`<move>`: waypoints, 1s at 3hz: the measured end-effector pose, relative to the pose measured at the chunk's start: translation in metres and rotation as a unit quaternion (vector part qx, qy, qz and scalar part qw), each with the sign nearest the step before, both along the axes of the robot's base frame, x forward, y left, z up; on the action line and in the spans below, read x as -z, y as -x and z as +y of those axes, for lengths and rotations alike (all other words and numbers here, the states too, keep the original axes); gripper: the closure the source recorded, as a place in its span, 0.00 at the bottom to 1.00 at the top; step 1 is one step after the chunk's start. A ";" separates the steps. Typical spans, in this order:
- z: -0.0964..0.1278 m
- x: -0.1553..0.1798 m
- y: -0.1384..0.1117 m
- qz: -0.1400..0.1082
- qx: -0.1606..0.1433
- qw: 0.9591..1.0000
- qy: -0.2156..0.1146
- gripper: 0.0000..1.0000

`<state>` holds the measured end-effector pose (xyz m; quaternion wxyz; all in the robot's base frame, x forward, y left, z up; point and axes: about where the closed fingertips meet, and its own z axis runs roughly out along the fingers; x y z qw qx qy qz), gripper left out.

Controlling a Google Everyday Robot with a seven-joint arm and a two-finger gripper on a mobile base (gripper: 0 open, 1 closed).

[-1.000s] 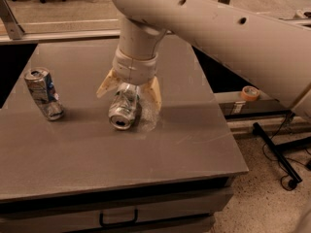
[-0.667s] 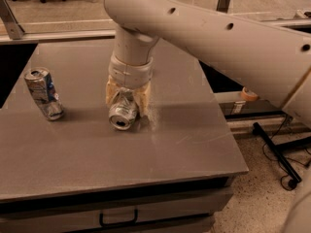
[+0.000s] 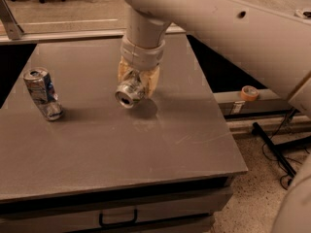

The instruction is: Move 7up can near orange

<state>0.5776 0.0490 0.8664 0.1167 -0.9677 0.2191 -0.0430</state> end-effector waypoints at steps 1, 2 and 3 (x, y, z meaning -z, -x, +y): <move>-0.045 -0.035 -0.038 -0.013 0.120 0.992 -0.043 1.00; -0.084 -0.044 -0.066 0.017 0.232 0.969 -0.083 1.00; -0.105 -0.033 -0.082 0.066 0.328 0.936 -0.112 1.00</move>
Offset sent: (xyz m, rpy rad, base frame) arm 0.1005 -0.1311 0.0528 0.2823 0.1393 -0.7725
